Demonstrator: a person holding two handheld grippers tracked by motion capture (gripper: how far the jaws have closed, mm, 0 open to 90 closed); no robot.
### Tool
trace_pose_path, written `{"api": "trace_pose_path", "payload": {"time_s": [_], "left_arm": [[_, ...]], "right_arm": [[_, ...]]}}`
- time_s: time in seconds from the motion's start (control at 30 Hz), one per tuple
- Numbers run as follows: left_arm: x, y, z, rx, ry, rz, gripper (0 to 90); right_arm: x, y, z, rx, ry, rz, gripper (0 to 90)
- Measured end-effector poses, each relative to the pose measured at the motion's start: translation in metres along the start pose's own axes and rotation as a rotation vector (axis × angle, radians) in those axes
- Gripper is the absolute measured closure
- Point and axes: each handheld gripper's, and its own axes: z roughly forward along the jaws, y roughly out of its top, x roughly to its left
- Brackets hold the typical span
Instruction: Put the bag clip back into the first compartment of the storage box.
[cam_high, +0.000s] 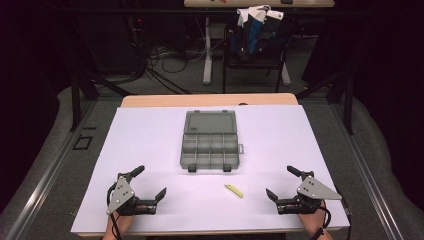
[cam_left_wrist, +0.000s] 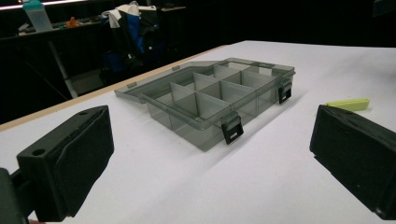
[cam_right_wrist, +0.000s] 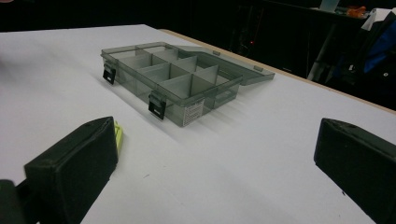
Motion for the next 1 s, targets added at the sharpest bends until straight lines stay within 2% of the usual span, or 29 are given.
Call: {"api": "trace_pose_path", "payload": {"time_s": [0.33,0.6,0.77,1.0], "left_arm": [[-0.001,0.0,0.003,0.017,0.006,0.009,0.0],[-0.003,0.0,0.005,0.014,-0.01,0.011,0.0],[-0.002,0.0,0.007,0.019,-0.02,0.01,0.0],[-0.002,0.0,0.007,0.021,-0.021,0.011,0.0]], "right_arm": [[-0.002,-0.002,0.002,0.033,0.009,0.008,0.0],[-0.001,0.0,0.006,0.054,0.004,0.011,0.0],[0.0,0.002,0.01,0.093,0.003,0.023,0.0],[0.003,0.006,0.02,0.142,0.015,0.01,0.0]]}}
